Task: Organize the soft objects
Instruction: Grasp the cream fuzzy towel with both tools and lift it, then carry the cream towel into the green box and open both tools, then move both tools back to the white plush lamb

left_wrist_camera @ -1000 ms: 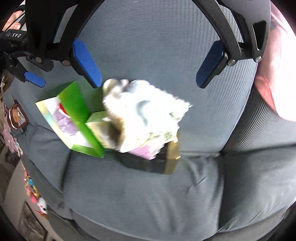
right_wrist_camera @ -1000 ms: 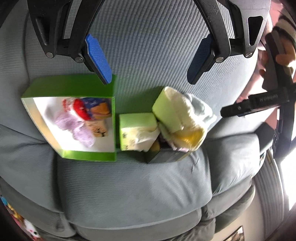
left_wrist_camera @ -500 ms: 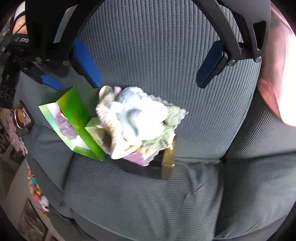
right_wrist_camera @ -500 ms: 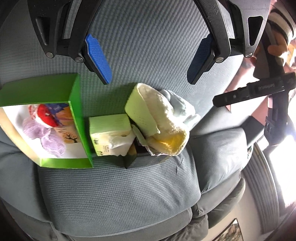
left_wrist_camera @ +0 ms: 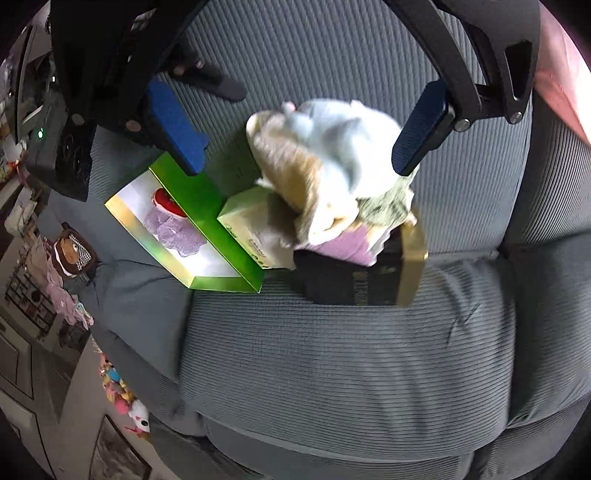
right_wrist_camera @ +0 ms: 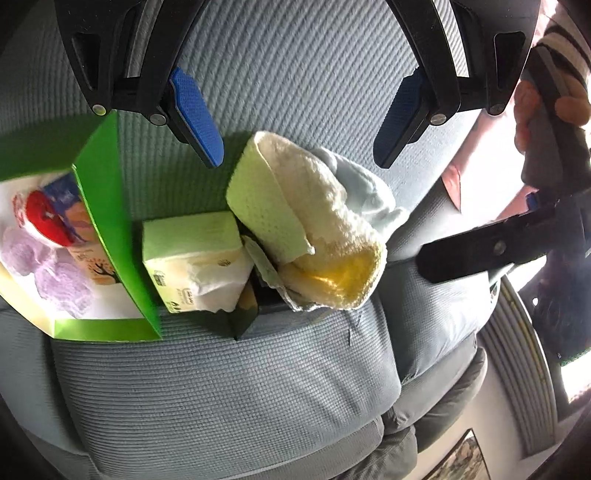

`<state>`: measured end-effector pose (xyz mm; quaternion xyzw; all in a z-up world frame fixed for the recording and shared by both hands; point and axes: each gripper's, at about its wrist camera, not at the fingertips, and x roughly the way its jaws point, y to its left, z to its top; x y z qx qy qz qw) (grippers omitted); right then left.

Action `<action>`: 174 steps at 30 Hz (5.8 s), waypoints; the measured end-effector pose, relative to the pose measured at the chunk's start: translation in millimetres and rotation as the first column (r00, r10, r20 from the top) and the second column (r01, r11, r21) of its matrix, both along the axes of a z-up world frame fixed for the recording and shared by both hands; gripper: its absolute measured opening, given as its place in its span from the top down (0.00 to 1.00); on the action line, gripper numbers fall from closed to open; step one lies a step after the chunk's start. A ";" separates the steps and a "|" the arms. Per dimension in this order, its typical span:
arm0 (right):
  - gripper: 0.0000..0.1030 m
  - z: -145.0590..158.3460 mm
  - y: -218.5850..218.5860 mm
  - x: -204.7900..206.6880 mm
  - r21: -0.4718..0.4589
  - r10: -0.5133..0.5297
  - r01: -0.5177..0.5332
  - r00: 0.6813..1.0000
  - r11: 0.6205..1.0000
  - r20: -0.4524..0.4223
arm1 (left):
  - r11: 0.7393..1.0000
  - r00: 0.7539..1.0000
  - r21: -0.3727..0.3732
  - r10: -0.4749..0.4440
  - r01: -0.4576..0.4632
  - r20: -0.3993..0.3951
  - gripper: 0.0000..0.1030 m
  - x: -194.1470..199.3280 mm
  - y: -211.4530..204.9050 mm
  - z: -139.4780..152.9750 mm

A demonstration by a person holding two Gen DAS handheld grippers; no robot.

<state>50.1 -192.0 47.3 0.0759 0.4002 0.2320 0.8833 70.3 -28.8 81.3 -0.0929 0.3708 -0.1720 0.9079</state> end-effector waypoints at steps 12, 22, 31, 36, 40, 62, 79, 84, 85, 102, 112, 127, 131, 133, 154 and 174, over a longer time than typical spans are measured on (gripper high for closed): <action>0.28 -17.5 3.8 24.7 0.048 0.015 -0.014 0.999 0.999 -0.030 | 0.999 0.997 -0.033 -0.042 0.039 -0.071 0.58 32.6 -12.8 -17.7; 0.91 -22.6 13.6 32.1 0.084 0.064 -0.058 0.996 0.995 -0.059 | 0.995 0.995 -0.095 -0.042 0.033 -0.093 0.92 32.3 -5.4 -15.1; 0.92 31.7 -5.1 0.6 0.143 0.043 -0.056 0.995 0.988 0.087 | 0.978 0.995 -0.181 -0.103 0.102 0.004 0.92 -3.4 -4.1 28.8; 0.92 71.8 -12.9 -11.3 0.162 0.031 -0.059 0.985 0.985 0.171 | 0.972 0.990 -0.194 -0.117 0.130 0.079 0.92 -19.6 -5.5 62.4; 0.92 97.3 -15.6 -22.2 0.155 0.025 -0.063 0.971 0.986 0.236 | 0.969 0.986 -0.200 -0.121 0.143 0.115 0.92 -27.4 -8.0 82.0; 0.92 171.4 -45.5 -59.4 0.135 -0.029 -0.028 0.913 0.990 0.406 | 0.963 0.956 -0.161 -0.176 0.217 0.234 0.92 -55.6 -44.3 145.7; 0.92 195.9 -112.8 -35.5 0.059 -0.134 0.121 0.881 0.991 0.454 | 0.939 0.939 -0.136 -0.289 0.316 0.187 0.92 8.1 -132.5 167.0; 0.92 208.8 -140.0 -12.3 0.047 -0.181 0.181 0.858 0.982 0.481 | 0.935 0.929 -0.113 -0.310 0.337 0.200 0.92 36.3 -167.2 181.9; 0.92 209.9 -144.1 -7.8 0.043 -0.188 0.191 0.855 0.981 0.483 | 0.934 0.928 -0.111 -0.313 0.339 0.202 0.92 41.2 -172.7 183.3; 0.92 96.5 -186.9 92.9 -0.037 -0.243 0.252 0.958 0.967 0.152 | 0.964 0.959 -0.015 -0.264 0.264 -0.105 0.92 146.5 -223.8 47.7; 0.92 44.4 -189.1 107.3 -0.099 -0.265 0.259 0.962 0.961 -0.064 | 0.961 0.949 0.105 -0.231 0.257 -0.216 0.86 160.3 -238.4 0.0; 0.25 55.3 -184.0 59.3 -0.185 -0.283 0.278 0.959 0.943 -0.005 | 0.966 0.972 0.145 -0.195 0.214 -0.134 0.01 116.0 -200.3 14.0; 0.21 68.9 -181.7 44.9 -0.179 -0.299 0.300 0.954 0.937 0.036 | 0.969 0.976 0.140 -0.190 0.204 -0.108 0.01 103.9 -192.0 23.1; 0.20 76.2 -181.0 36.5 -0.175 -0.311 0.315 0.949 0.933 0.051 | 0.969 0.980 0.156 -0.183 0.193 -0.078 0.01 96.7 -190.3 28.6; 0.10 109.9 -127.2 -36.6 -0.139 -0.243 0.259 0.963 0.956 0.119 | 0.989 0.989 0.114 -0.111 0.099 0.101 0.01 -25.2 -125.0 63.5; 0.10 54.9 -9.4 -58.5 -0.042 -0.025 0.024 1.000 0.999 -0.004 | 0.983 0.989 0.111 0.145 -0.147 0.022 0.01 -84.9 15.5 5.8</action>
